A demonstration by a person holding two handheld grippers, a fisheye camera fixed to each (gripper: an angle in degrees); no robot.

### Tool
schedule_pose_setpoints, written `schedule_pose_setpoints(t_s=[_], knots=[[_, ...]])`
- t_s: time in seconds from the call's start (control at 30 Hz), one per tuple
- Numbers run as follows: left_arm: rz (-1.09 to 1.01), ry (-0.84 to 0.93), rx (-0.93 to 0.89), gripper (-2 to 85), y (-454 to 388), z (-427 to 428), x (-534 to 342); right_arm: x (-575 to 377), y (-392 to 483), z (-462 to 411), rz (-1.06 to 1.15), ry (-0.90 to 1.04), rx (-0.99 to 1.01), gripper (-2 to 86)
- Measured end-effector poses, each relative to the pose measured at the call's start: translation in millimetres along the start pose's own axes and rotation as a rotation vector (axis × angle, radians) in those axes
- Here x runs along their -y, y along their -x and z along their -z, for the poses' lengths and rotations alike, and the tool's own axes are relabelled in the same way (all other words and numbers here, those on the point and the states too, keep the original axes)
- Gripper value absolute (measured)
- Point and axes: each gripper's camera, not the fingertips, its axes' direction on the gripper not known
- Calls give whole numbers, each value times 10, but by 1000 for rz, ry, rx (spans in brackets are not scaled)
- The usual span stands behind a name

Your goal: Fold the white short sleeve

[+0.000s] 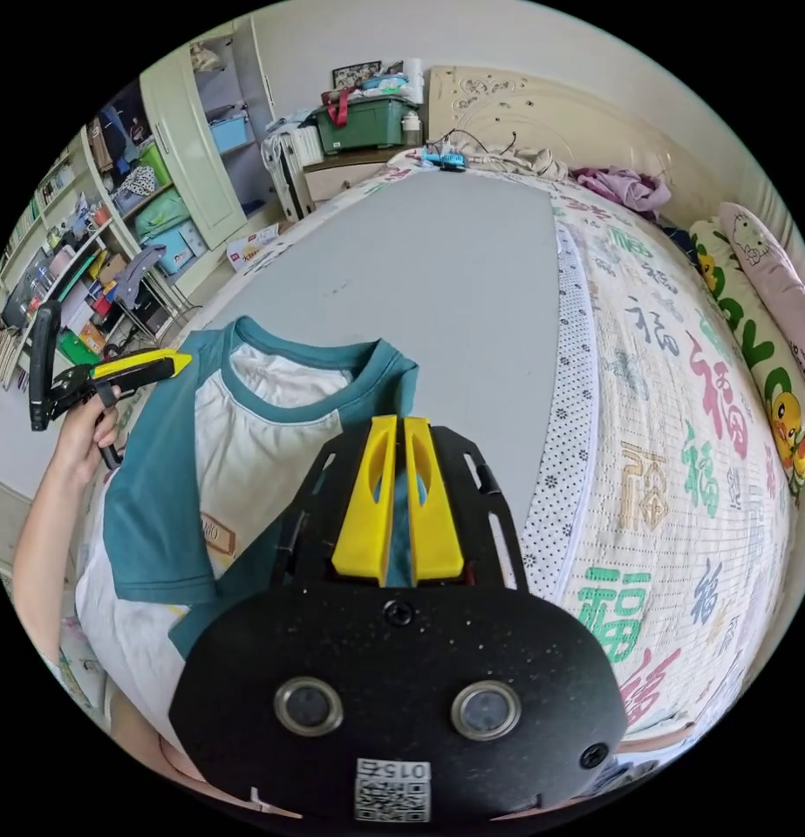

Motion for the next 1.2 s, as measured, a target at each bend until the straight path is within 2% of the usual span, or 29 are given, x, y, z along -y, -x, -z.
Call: schedule_pose_setpoints(t_s=[0.2,0.3,0.37,0.43,0.5,0.57,0.63,0.67,0.77,0.83,0.93,0.97,1.0,1.07,1.17,1.2], knots=[[-22,-253,-121,1,62,899,-423,-542,-26,967,41,-232,88,-6],[-73,-448,-285,0,83,1744,-1082,-1292,31,1721,57,-386,217,-7],[-188,-532,-341,0,-24,2369,-1921,-2151,152,2220,90,-458,226,-8],[-265,-521,-378,0,-102,2641,-2648,-2853,240,2417,109,-488,225,-8],[-272,-476,-375,-1,-139,2711,-3376,-3455,294,2438,105,-419,242,-8],[-203,-348,-347,-2,-118,2542,-4144,-4053,307,2293,65,-263,282,-6],[-104,-245,-321,-3,-30,2407,-4524,-4391,279,2200,7,-181,266,-3],[-48,-254,-315,-1,38,2440,-4721,-4573,243,2219,-35,-175,239,-1],[55,-341,-326,23,169,2703,-4926,-4776,154,2420,-68,-199,229,12],[37,-348,-300,64,97,2845,-4856,-4766,180,2576,-29,-240,225,43],[-13,-261,-235,92,-150,2828,-4610,-4651,358,2718,100,-276,227,89],[29,-211,-218,94,-162,2727,-4520,-4569,382,2676,89,-250,223,101],[81,-196,-213,96,-133,2676,-4491,-4527,366,2637,60,-232,225,107],[320,-193,-306,120,83,2477,-4466,-4424,166,2442,-127,-166,272,129],[408,-235,-392,108,193,2437,-4446,-4526,-97,2323,-348,-187,352,118],[409,-232,-404,105,200,2425,-4429,-4557,-125,2335,-361,-210,371,112]])
